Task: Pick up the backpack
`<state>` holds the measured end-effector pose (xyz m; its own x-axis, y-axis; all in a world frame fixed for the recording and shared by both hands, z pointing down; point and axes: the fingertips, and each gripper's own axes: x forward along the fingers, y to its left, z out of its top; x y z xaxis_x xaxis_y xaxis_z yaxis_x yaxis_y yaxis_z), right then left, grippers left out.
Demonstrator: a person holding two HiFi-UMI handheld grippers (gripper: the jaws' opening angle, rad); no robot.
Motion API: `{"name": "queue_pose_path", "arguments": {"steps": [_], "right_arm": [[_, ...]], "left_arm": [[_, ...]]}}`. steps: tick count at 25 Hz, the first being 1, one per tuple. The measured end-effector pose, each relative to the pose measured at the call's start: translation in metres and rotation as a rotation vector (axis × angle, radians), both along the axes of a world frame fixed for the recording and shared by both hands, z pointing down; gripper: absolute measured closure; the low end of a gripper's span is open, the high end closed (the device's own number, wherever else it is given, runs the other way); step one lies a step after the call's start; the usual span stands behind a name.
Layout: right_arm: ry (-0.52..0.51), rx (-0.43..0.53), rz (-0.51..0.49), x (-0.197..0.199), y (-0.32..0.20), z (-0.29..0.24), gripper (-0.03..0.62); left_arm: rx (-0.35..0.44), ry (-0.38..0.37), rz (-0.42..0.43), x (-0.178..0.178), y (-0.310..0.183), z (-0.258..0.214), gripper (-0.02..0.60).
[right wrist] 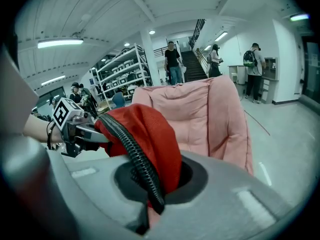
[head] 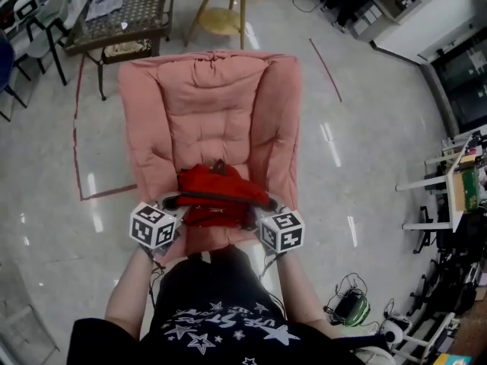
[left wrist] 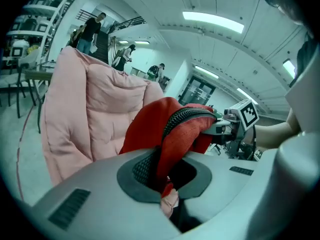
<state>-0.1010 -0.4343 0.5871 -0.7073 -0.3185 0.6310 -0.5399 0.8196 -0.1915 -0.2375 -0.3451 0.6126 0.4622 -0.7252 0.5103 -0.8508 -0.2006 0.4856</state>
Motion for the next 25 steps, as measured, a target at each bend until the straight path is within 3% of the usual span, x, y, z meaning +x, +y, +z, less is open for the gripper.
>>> {"name": "queue_pose_path", "arguments": {"steps": [4, 9, 15, 25], "right_arm": [[-0.004, 0.036, 0.018, 0.004, 0.026, -0.023, 0.585], [-0.013, 0.031, 0.027, 0.013, 0.043, -0.031, 0.586], [-0.074, 0.101, -0.005, 0.023, 0.054, -0.061, 0.586], [-0.178, 0.174, -0.054, 0.082, 0.116, -0.114, 0.586]], "left_arm": [[0.045, 0.085, -0.005, 0.003, 0.024, -0.023, 0.563], [0.041, 0.070, -0.004, 0.010, 0.040, -0.029, 0.563], [0.136, 0.093, -0.050, 0.017, 0.047, -0.056, 0.563], [0.257, 0.101, -0.133, 0.069, 0.099, -0.116, 0.563]]}}
